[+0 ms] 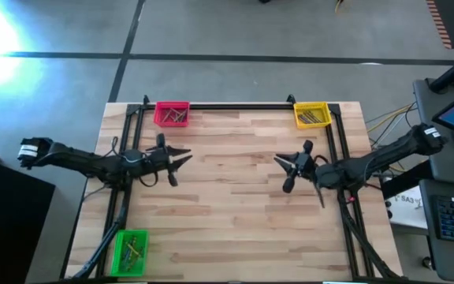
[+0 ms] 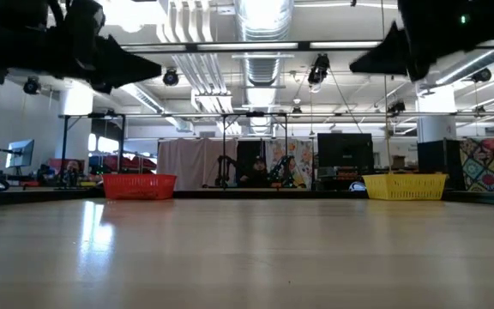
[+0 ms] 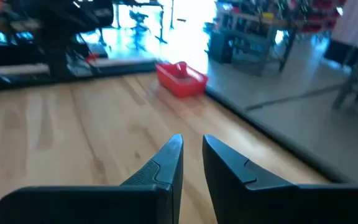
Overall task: Sort crayons
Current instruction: Return to Home Position
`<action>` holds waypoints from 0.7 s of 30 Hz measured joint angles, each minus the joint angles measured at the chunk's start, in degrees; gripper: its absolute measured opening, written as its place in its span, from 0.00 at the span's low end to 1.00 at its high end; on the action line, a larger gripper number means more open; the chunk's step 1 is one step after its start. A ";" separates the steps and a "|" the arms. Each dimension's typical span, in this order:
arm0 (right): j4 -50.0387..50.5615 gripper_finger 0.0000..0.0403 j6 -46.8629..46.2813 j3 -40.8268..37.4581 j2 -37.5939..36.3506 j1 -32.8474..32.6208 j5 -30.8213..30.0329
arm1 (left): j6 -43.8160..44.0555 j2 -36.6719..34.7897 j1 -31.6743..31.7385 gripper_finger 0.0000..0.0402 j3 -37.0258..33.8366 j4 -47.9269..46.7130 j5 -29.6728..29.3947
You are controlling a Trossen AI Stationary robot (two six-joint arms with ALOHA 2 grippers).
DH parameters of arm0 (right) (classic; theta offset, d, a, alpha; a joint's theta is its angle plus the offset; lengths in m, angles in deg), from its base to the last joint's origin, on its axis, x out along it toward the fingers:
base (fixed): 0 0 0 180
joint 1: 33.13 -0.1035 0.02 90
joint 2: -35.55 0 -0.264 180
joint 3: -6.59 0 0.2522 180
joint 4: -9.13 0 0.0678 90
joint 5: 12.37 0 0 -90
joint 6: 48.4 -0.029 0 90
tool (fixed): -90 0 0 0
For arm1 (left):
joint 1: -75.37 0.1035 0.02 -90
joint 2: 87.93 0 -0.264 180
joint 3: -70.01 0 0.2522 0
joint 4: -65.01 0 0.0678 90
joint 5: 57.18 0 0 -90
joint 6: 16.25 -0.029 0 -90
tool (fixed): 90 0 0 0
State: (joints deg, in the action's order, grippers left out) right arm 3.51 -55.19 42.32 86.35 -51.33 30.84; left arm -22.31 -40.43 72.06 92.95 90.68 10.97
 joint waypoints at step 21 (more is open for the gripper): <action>7.24 0.13 0.57 -2.98 -19.72 1.09 14.85 | 3.16 -21.91 0.08 0.19 -1.43 -21.61 2.92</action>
State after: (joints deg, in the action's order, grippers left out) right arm 10.76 -54.62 39.34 66.63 -50.24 45.69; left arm -19.14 -62.34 72.14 91.52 69.07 13.89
